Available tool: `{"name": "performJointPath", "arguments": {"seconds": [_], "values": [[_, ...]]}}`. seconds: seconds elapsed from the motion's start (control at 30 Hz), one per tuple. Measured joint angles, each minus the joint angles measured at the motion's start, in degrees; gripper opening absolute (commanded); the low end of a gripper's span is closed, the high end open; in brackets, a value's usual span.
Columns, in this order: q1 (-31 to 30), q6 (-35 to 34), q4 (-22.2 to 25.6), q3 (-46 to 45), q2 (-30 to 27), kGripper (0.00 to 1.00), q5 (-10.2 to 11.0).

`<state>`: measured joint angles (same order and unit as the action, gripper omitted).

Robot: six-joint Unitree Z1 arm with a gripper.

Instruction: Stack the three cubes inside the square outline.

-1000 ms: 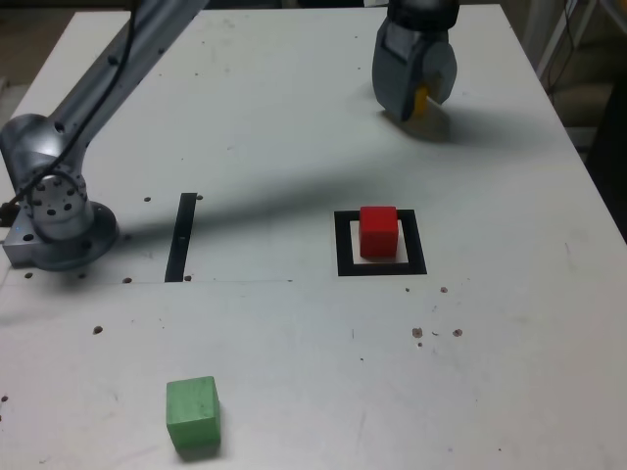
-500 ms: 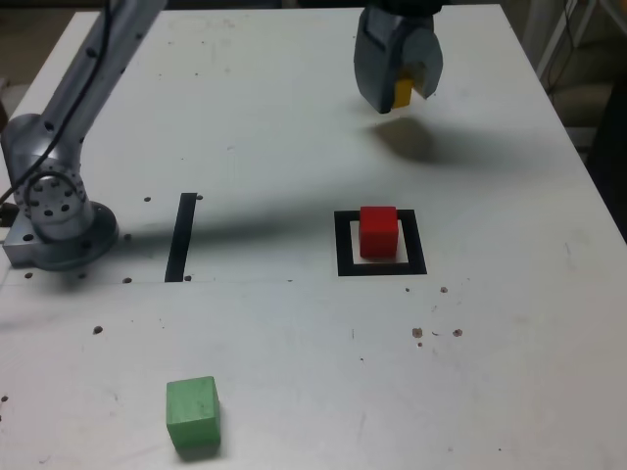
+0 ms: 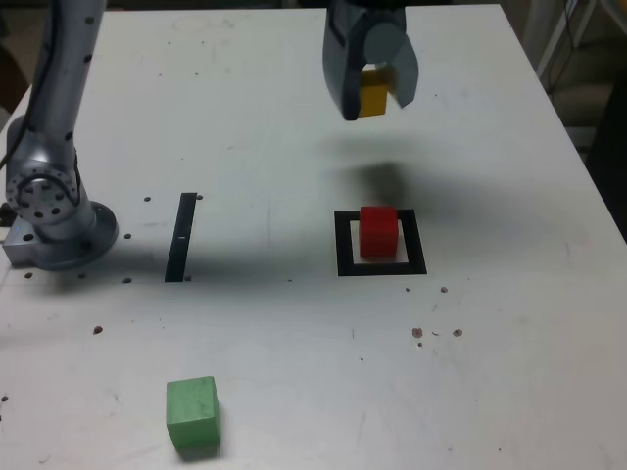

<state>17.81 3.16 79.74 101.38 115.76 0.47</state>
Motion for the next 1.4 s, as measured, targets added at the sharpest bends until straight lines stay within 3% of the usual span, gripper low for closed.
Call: {"name": "performJointPath", "arguments": {"seconds": [0.23, 0.53, 1.4], "values": [[-5.5, -0.5, -3.7, -8.2, -6.3, 0.31, -1.7], [-12.1, -3.2, -7.7, -13.7, -9.7, 0.31, -2.4], [-20.5, -6.1, -13.6, -17.8, -9.8, 0.31, -0.7]]}}
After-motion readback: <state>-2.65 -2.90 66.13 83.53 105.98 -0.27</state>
